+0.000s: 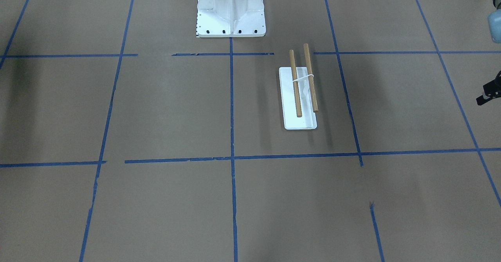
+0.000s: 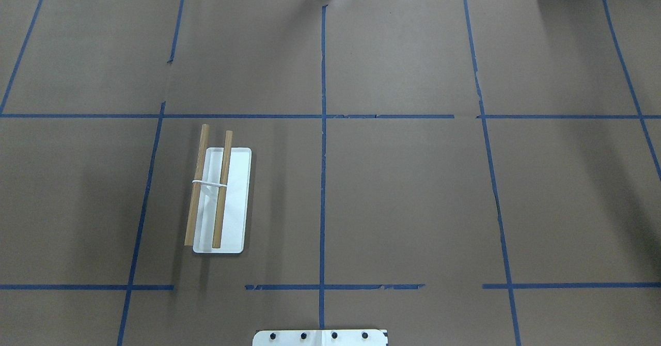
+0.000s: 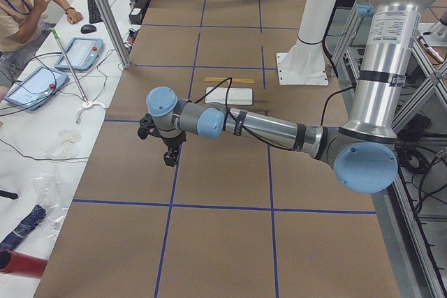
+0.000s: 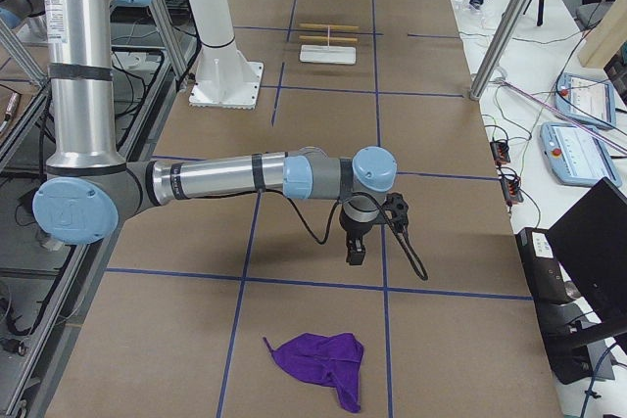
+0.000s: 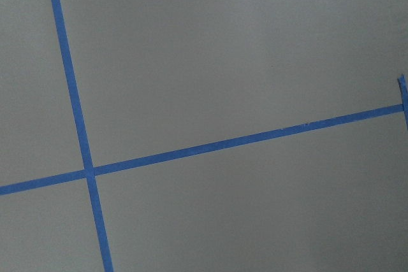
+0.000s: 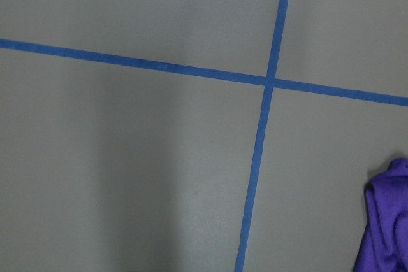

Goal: Hang towel on rack

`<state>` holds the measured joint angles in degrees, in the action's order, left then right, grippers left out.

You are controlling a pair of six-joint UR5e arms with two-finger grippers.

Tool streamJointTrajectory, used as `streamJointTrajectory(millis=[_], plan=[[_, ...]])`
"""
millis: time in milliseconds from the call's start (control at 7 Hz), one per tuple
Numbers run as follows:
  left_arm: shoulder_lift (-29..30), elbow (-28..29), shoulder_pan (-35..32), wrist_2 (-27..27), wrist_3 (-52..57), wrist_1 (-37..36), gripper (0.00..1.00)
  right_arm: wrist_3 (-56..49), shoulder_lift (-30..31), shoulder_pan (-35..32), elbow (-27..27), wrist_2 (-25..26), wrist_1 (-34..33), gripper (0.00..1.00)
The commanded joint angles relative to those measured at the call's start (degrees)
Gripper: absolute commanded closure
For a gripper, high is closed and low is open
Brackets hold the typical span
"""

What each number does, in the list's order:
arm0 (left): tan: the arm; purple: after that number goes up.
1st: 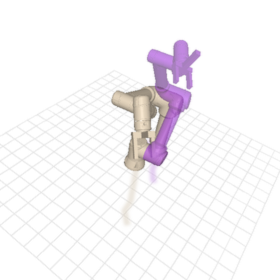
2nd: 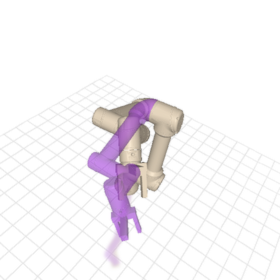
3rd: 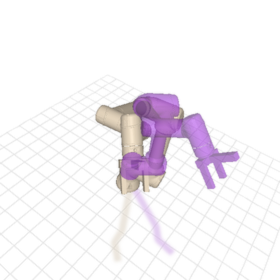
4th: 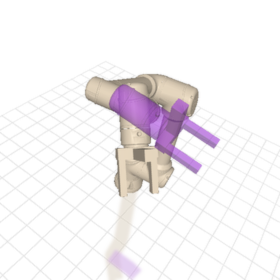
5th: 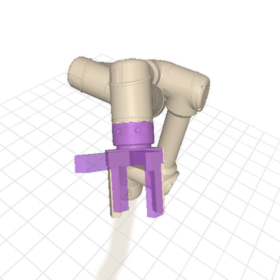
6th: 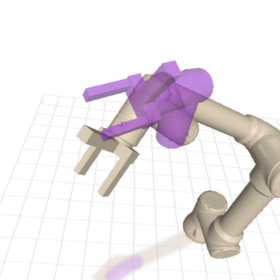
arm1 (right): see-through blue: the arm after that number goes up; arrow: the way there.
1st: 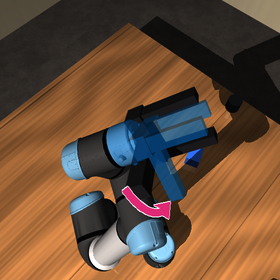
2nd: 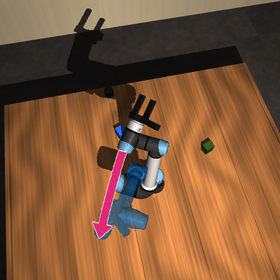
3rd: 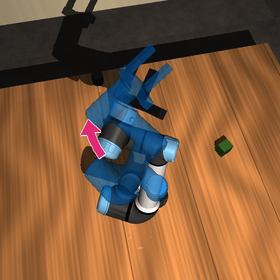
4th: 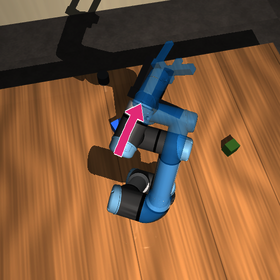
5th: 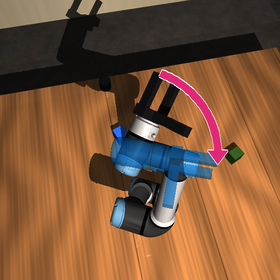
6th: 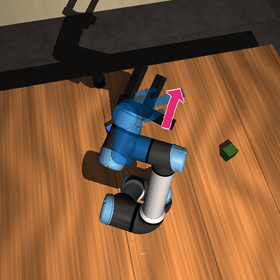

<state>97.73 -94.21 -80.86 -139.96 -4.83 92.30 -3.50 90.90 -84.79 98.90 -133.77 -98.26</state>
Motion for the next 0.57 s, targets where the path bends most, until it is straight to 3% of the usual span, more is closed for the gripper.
streamJointTrajectory(millis=[0,429], plan=[[0.01,-0.27,0.00,-0.05,0.00,0.16,0.00,-0.01,0.68,-0.02,-0.03,-0.95,0.00,0.00],[0.71,-1.06,0.09,0.30,0.00,0.51,0.00,-0.01,0.69,-0.02,0.50,-1.58,0.09,0.00]])
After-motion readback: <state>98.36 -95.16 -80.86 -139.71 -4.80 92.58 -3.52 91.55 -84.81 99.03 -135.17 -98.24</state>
